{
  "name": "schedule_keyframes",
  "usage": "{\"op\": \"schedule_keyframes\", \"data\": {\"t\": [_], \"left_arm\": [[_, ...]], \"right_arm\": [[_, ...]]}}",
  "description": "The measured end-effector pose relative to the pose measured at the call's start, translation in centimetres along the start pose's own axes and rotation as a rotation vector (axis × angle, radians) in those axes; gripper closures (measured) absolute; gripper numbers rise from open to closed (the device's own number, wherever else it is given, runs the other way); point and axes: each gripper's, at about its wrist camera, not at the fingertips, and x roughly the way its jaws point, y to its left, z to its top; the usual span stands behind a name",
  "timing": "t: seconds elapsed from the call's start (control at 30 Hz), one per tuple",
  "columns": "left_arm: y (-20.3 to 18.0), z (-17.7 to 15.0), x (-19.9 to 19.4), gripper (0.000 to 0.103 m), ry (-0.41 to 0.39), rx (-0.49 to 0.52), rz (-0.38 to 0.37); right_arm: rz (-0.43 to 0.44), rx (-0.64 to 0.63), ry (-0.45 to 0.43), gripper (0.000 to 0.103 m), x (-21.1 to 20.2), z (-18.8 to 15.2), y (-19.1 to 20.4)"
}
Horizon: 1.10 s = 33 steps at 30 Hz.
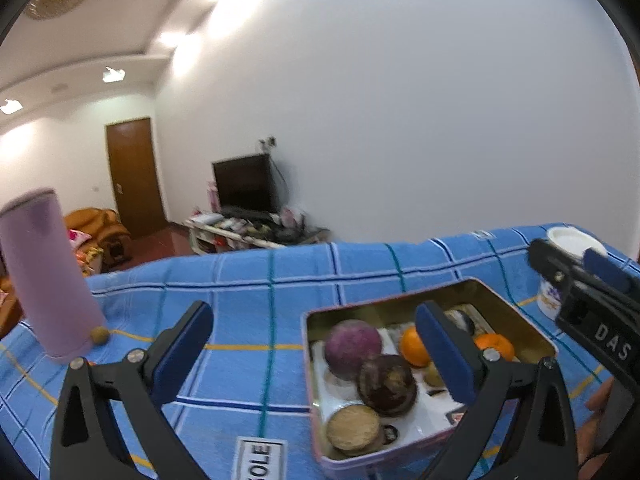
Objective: Organize fruits
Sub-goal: 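Move both open tools toward the orange and small fruit beside the lilac kettle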
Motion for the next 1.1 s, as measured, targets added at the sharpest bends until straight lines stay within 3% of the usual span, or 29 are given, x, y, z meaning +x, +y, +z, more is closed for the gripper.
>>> {"op": "schedule_keyframes", "data": {"t": [0.2, 0.67, 1.1], "left_arm": [[0.8, -0.5, -0.3, 0.000, -0.014, 0.003, 0.023], [3.0, -1.6, -1.5, 0.000, 0.002, -0.036, 0.036], [5.4, -2.3, -1.9, 0.000, 0.032, 0.054, 0.075]], "right_arm": [[-0.039, -0.051, -0.090, 0.016, -1.7, 0.1, 0.7], [-0.073, 0.021, -0.108, 0.016, -2.7, -0.4, 0.2], [-0.085, 0.017, -0.076, 0.016, -2.8, -1.0, 2.0]]}}
